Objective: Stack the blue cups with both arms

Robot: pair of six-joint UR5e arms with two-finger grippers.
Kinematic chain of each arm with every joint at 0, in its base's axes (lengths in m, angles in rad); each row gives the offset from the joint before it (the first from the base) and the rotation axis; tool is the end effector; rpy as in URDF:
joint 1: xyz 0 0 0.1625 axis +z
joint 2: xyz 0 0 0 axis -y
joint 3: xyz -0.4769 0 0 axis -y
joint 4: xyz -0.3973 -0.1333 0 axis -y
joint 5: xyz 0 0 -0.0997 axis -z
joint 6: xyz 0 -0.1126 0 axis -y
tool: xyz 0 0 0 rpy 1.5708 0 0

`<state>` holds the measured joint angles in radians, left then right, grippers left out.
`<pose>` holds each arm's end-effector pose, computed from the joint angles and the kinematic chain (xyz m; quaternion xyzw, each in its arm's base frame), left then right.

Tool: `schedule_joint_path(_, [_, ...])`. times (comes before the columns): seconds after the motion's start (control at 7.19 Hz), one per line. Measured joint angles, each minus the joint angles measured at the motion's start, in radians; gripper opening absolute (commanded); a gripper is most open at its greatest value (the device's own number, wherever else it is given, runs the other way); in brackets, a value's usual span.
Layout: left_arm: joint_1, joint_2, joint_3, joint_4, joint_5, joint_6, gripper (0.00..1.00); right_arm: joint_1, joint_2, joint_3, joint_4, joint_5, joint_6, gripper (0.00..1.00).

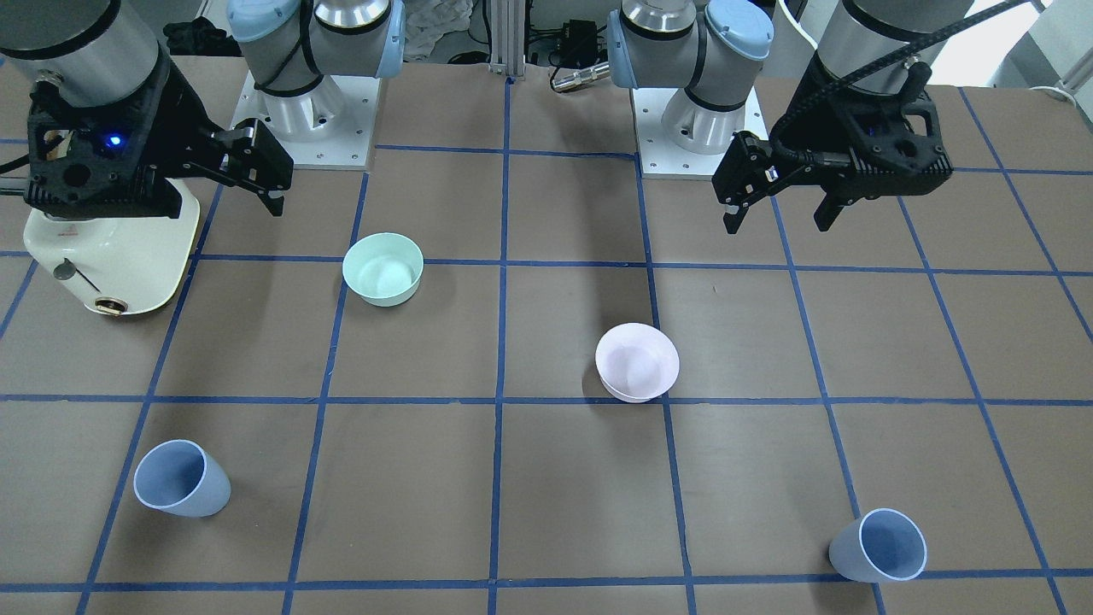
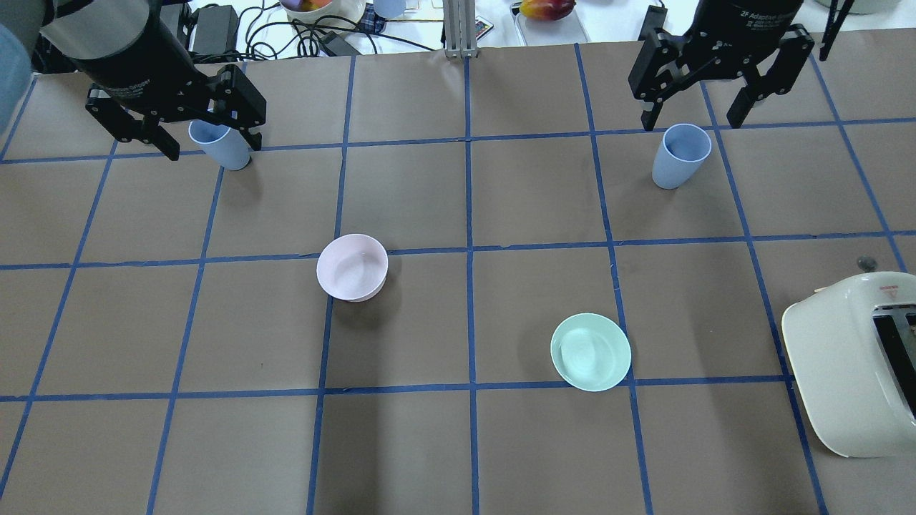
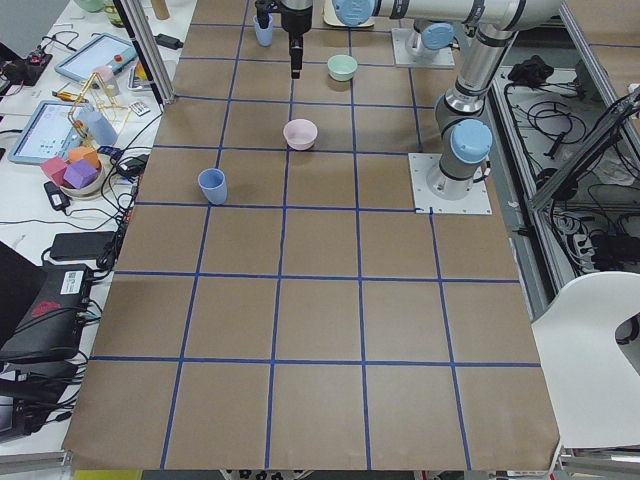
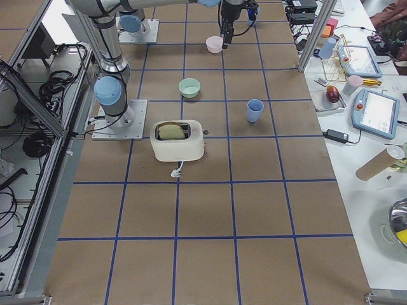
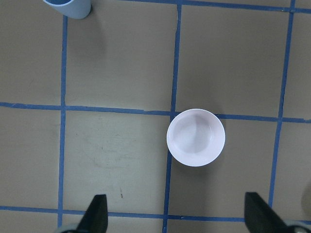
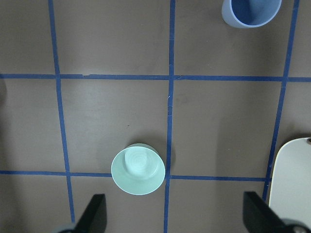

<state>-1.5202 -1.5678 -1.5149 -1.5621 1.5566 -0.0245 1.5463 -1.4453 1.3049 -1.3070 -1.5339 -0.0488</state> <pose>-0.1093 -0.5084 0.5572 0.0373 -0.9987 0.0339 0.0067 0.1242 -0.5414 0.5673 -0.0110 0.9979 0.0609 0.0207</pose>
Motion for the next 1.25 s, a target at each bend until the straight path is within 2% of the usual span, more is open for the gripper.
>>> schedule_joint_path(0.97, [0.014, -0.022, 0.005, 0.013, 0.005, 0.002, 1.0, 0.0, 0.0, 0.014, 0.003, 0.001, -0.002, 1.0])
schedule_joint_path(1.25, [0.025, -0.103, -0.005, 0.121, 0.01, 0.044, 1.0, 0.0, -0.002, 0.019, 0.01, 0.0, -0.002, 1.0])
